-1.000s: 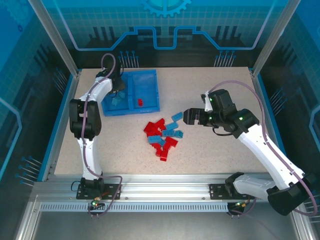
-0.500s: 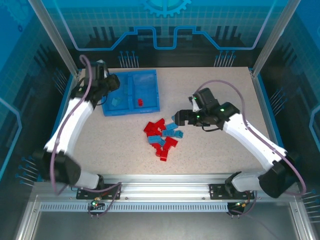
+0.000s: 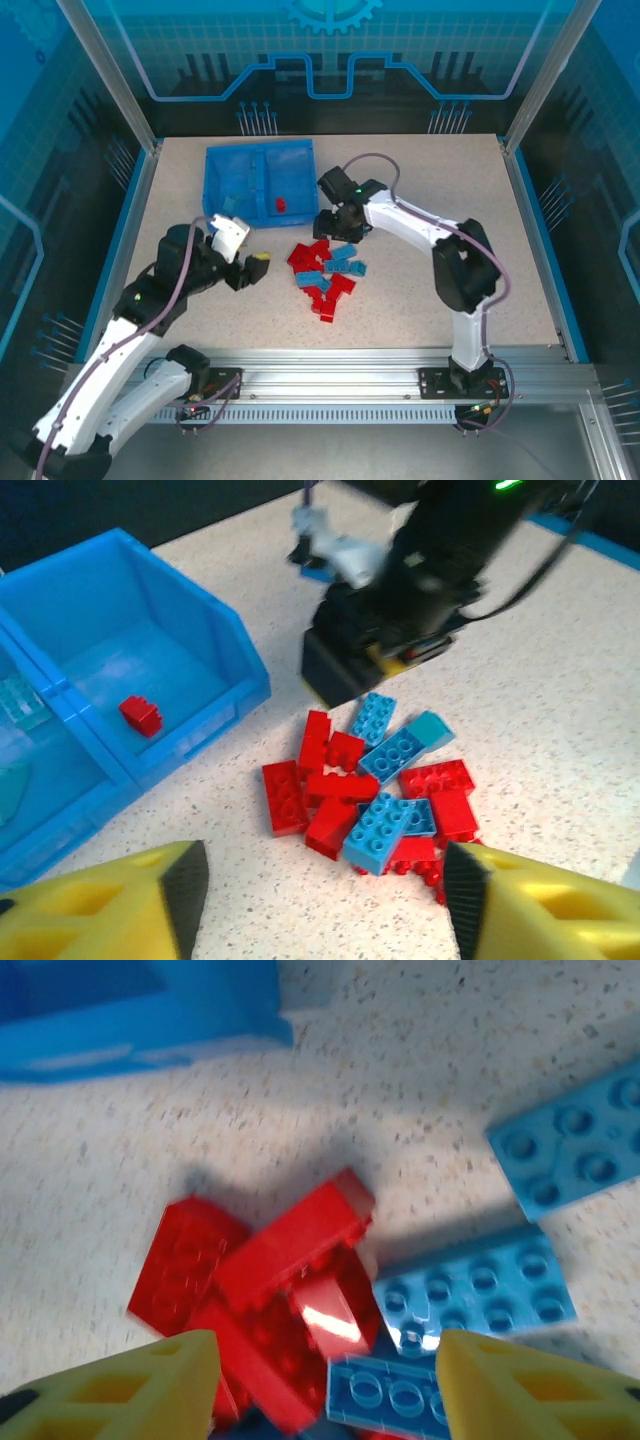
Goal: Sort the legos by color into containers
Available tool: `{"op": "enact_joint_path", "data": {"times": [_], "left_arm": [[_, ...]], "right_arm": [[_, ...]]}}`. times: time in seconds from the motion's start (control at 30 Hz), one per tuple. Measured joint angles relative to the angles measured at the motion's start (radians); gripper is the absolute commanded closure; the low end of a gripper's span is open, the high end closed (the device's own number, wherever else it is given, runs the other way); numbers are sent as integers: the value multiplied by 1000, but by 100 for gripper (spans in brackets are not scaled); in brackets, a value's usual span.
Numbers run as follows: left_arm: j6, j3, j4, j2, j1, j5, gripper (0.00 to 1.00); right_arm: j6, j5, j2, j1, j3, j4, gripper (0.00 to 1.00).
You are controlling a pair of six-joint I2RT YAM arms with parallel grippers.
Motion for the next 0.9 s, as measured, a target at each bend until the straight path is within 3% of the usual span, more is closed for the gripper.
{"op": "enact_joint_path", "data": {"times": [0.1, 0.23, 0.4, 0.57, 0.73, 0.9], "left_arm": [[77, -15, -5, -60, 0, 18, 11], [145, -20, -9, -68, -1, 34, 1], [177, -39, -9, -62, -1, 37, 1], [182, -61, -4, -60, -1, 37, 1], [182, -66, 2, -56, -1, 37, 1], [181, -78, 11, -55, -1, 37, 1]], "right_arm": [[38, 13, 98, 3, 93, -21, 39], [87, 19, 177, 14, 163, -53, 38], [136, 24, 216, 27, 175, -80, 43], [158, 43, 244, 27, 204, -99, 61], [167, 50, 272, 27, 219, -101, 65], [164, 73, 271, 27, 222, -101, 79]]}}
